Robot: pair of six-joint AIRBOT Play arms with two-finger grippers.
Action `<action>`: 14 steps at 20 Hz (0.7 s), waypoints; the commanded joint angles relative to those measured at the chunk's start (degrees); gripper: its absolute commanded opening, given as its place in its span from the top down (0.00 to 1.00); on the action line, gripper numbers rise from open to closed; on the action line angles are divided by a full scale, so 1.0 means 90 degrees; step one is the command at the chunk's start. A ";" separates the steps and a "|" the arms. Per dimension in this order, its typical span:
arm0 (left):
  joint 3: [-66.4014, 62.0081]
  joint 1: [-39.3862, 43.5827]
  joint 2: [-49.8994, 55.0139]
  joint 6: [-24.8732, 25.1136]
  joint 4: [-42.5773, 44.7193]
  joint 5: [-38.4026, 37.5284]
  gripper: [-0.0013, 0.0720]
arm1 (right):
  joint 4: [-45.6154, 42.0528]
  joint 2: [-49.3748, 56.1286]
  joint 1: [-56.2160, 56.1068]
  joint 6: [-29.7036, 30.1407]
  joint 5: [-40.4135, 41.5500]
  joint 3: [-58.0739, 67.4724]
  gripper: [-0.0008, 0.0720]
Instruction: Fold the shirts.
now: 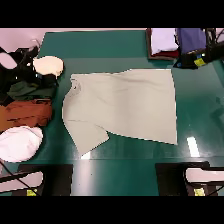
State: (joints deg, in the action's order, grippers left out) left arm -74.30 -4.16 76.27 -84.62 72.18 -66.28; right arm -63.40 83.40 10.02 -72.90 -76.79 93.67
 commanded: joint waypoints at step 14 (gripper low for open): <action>0.4318 0.0425 -0.1239 0.0401 -0.1778 0.2101 0.39 | 0.1105 -0.2208 0.0476 0.0299 0.0141 -0.3094 0.47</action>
State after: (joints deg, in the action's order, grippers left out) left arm -37.65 -3.40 65.21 -82.35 60.20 -53.12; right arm -53.67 64.47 14.26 -70.30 -75.70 66.70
